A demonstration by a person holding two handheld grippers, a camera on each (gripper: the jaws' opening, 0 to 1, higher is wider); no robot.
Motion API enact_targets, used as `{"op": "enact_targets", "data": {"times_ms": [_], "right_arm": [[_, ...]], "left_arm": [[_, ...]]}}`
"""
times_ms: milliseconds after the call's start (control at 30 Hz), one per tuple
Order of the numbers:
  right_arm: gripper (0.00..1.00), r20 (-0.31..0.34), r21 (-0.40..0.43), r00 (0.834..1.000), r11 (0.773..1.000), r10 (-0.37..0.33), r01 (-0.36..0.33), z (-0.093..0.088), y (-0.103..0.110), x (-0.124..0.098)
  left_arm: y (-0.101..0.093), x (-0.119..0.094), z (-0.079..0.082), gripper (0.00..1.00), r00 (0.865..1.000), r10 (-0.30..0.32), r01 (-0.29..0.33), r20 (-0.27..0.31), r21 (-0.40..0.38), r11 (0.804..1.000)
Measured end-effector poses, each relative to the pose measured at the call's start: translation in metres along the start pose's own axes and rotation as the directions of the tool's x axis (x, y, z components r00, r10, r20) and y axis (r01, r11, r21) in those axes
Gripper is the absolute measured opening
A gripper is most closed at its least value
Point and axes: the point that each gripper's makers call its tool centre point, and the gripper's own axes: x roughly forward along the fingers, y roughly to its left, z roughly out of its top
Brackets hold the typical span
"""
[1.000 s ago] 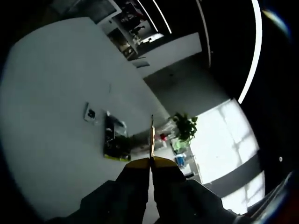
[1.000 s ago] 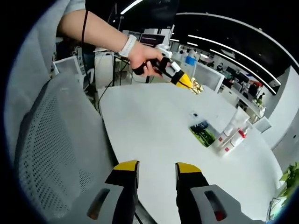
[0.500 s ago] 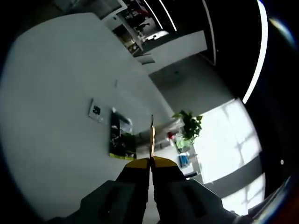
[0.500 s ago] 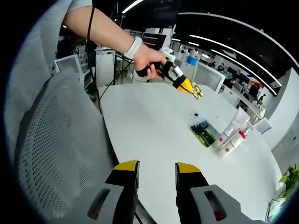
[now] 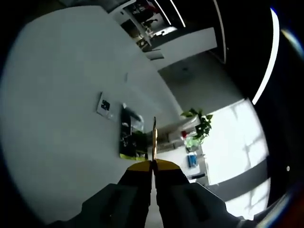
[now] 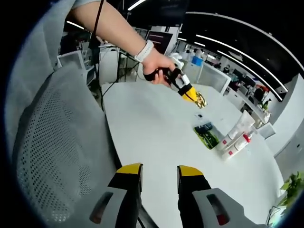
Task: Arrange the skincare products in the storage area until every visible bottle or jar stands upright without overlapping.
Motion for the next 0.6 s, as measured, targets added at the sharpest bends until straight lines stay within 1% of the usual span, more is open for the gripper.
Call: {"op": "enact_targets", "data": {"times_ms": [167, 433, 600], "right_arm": [[0.23, -0.003, -0.008, 1.000, 1.000, 0.002, -0.002, 0.000, 0.000, 0.000], [0.23, -0.012, -0.002, 1.000, 1.000, 0.010, -0.010, -0.002, 0.001, 0.002], [0.23, -0.017, -0.002, 1.000, 1.000, 0.009, -0.009, -0.003, 0.001, 0.002]], "left_arm": [[0.010, 0.004, 0.001, 0.00, 1.000, 0.020, -0.020, -0.014, -0.015, 1.000], [0.019, 0.014, 0.002, 0.00, 0.999, 0.029, -0.030, -0.033, -0.045, 0.999], [0.030, 0.021, 0.004, 0.00, 0.997, 0.048, -0.052, -0.059, -0.065, 0.997]]}}
